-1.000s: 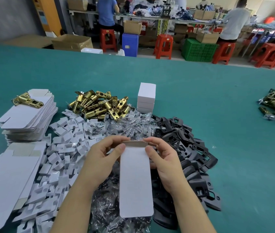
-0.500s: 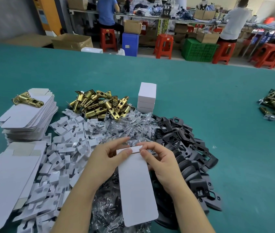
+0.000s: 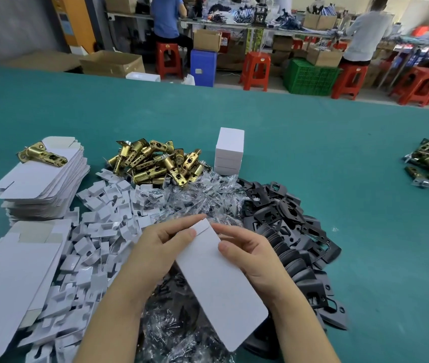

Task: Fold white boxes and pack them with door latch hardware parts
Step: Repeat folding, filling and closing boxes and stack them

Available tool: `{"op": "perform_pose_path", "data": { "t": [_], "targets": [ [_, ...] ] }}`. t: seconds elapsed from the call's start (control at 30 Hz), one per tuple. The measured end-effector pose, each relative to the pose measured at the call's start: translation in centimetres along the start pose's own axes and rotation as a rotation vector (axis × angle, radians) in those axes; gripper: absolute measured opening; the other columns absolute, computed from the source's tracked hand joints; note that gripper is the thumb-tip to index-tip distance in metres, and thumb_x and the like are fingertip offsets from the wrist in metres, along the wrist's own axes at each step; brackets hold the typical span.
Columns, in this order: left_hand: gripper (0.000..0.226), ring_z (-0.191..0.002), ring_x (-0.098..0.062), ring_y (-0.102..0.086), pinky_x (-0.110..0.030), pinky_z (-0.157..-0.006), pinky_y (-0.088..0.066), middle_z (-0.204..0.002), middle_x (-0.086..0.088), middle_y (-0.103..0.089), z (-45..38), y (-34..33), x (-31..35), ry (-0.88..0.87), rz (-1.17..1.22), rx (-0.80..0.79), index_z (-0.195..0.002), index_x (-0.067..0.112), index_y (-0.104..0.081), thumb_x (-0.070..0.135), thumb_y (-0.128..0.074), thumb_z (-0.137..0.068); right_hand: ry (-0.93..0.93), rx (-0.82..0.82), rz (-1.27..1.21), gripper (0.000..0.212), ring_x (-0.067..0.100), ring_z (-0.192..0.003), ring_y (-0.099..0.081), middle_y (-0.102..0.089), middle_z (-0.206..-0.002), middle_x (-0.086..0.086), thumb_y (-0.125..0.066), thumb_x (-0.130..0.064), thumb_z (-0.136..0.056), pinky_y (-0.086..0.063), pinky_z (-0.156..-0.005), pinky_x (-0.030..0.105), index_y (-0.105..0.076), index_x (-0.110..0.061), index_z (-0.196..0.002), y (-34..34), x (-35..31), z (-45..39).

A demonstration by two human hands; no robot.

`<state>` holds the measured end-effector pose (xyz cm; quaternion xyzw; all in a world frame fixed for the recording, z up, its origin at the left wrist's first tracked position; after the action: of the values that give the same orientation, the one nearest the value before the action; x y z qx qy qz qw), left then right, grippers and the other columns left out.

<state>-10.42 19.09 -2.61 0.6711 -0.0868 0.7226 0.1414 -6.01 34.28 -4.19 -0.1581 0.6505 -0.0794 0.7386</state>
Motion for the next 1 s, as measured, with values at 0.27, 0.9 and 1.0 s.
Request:
{"op": "perform_pose_path", "data": {
  "t": [0.27,0.9,1.0],
  "targets": [
    [0.03,-0.1,-0.018,-0.068,-0.036,-0.088,-0.05,-0.111,0.009,-0.076,0.0,-0.8,-0.5,0.051,-0.021,-0.096,-0.119,0.051,-0.071,0.047,-0.057,-0.093,-0.066,-0.01,0.006,0.031,0.016,-0.081,-0.074,-0.079,-0.105,0.009,-0.068,-0.017,-0.089,-0.057,-0.064,0.025,-0.079,-0.026,-0.117,-0.1,-0.5,0.5],
    [0.03,-0.089,-0.014,-0.061,-0.027,-0.074,-0.045,-0.109,0.012,-0.074,-0.1,-0.7,-1.1,0.092,-0.066,-0.126,-0.121,0.058,-0.066,0.039,-0.049,-0.104,-0.094,0.001,0.051,0.03,0.016,-0.083,-0.075,-0.079,-0.106,0.006,-0.069,-0.018,-0.087,-0.058,-0.065,0.026,-0.081,-0.029,-0.112,0.2,-0.5,0.6],
    [0.036,-0.102,-0.023,-0.063,-0.031,-0.085,-0.047,-0.115,0.017,-0.072,-0.1,-0.7,-1.2,0.09,-0.065,-0.156,-0.124,0.057,-0.064,0.049,-0.05,-0.093,-0.094,0.003,0.056,0.029,0.016,-0.081,-0.075,-0.079,-0.103,0.006,-0.069,-0.018,-0.087,-0.058,-0.063,0.025,-0.081,-0.03,-0.111,0.2,-0.4,0.5]
  ]
}}
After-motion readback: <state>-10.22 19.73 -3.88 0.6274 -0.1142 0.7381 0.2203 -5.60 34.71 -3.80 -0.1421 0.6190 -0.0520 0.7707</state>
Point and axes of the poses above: each hand's wrist, its own z-axis away from the middle knuckle, its own y-axis out of the back of the hand, x = y × z, the point moved 9 cm from there along -z, towards the middle knuckle
